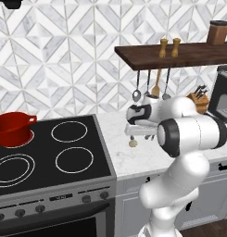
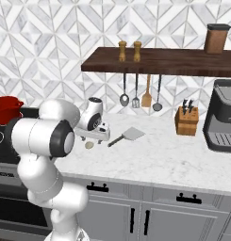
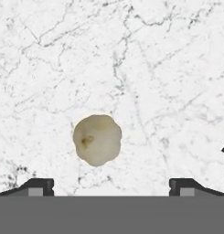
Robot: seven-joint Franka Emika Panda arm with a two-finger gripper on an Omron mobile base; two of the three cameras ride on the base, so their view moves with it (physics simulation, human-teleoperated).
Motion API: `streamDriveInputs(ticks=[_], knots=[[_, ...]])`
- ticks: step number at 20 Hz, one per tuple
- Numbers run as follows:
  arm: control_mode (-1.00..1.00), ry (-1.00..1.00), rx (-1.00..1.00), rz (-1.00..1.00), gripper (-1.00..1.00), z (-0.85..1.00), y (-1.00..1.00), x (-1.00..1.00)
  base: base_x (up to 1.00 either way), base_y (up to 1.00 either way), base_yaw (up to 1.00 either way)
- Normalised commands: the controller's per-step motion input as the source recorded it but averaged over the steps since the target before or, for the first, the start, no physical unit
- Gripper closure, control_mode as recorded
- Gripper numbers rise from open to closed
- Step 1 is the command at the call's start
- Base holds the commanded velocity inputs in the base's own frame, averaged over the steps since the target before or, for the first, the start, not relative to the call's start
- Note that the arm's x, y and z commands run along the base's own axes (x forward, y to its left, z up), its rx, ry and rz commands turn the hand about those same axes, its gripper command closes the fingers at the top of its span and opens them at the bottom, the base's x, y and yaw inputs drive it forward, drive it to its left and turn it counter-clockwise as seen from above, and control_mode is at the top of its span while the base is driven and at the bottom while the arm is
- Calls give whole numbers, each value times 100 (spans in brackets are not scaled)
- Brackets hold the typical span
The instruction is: Put the lime and garlic in the pot. Retrieve the spatula and lightly stir the vegetables in the pot.
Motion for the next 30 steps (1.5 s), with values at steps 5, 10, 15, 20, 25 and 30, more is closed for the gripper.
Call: streamDriveInputs(ticks=[5, 10, 15, 20, 25, 30], knots=[[-100, 2, 0, 0, -100, -12, 10, 7, 0, 0, 0], [-100, 1, 2, 0, -100, -13, 3, 6, 0, 0, 0], [-100, 0, 2, 0, -100, -16, 0, 3, 0, 0, 0], [-100, 0, 1, 0, -100, -12, 3, 0, 0, 0, 0], [-100, 0, 0, 0, -100, -8, 13, 3, 0, 0, 0], [-100, 0, 1, 0, -100, -10, 8, 2, 0, 0, 0]])
